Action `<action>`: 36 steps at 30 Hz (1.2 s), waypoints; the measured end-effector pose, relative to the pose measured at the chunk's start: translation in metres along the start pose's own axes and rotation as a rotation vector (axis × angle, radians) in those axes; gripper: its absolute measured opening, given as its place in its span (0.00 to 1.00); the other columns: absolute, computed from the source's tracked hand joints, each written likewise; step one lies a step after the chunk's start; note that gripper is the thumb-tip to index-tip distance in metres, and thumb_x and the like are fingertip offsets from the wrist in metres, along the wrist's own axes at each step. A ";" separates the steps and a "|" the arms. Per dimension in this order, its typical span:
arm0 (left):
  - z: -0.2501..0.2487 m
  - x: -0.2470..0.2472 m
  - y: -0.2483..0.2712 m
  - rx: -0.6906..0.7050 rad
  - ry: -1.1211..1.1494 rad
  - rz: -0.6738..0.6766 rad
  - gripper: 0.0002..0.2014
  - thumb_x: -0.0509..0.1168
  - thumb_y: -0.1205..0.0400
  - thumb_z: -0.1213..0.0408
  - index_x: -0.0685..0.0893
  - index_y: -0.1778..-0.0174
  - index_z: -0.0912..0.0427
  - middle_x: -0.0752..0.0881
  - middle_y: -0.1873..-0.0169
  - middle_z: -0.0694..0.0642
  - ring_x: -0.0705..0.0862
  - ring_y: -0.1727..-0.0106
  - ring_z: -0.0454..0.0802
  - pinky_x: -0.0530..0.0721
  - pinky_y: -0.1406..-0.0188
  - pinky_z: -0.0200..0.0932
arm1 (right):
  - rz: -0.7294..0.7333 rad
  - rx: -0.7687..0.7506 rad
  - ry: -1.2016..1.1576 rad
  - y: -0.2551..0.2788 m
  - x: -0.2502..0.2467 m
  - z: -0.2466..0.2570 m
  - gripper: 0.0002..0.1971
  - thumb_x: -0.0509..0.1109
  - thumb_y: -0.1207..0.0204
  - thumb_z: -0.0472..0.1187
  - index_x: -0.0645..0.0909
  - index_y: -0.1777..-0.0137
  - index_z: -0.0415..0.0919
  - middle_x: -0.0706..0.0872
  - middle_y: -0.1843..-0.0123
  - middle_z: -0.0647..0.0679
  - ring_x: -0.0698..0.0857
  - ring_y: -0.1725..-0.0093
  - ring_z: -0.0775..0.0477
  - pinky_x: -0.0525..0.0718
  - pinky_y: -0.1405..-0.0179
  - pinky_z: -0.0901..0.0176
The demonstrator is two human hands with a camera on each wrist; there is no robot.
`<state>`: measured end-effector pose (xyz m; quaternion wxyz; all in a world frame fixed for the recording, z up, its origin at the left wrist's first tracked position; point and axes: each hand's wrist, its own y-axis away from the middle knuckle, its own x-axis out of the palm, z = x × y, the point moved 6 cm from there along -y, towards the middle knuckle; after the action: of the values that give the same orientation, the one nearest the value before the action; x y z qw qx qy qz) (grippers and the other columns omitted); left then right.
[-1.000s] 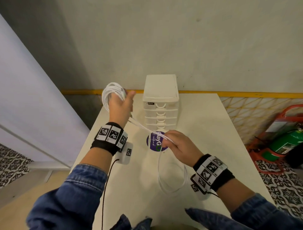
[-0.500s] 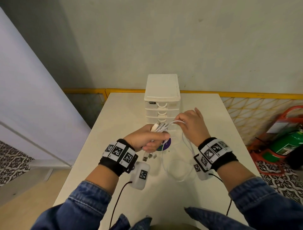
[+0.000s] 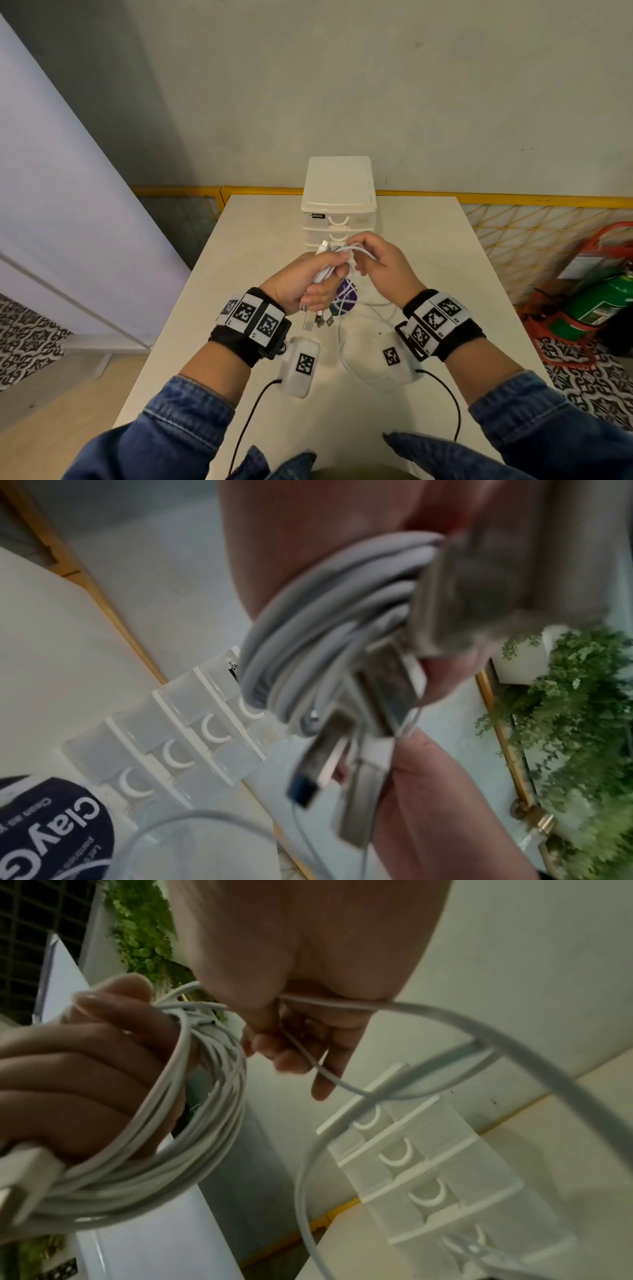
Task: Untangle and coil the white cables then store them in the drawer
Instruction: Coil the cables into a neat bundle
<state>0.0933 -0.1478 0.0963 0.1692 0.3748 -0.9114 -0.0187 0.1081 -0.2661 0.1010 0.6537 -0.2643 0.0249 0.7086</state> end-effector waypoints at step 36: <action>-0.059 0.000 -0.002 0.485 0.751 0.207 0.16 0.62 0.19 0.56 0.80 0.68 0.63 0.77 0.89 0.51 0.75 0.89 0.43 0.70 0.89 0.35 | 0.065 0.206 -0.011 0.012 0.031 -0.043 0.02 0.64 0.21 0.41 0.75 0.55 0.46 0.79 0.69 0.50 0.79 0.72 0.50 0.82 0.70 0.59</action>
<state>0.1136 -0.1441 0.1519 0.3962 0.2912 -0.7976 0.3494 0.1115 -0.2562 0.0479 0.6542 -0.1909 0.1024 0.7246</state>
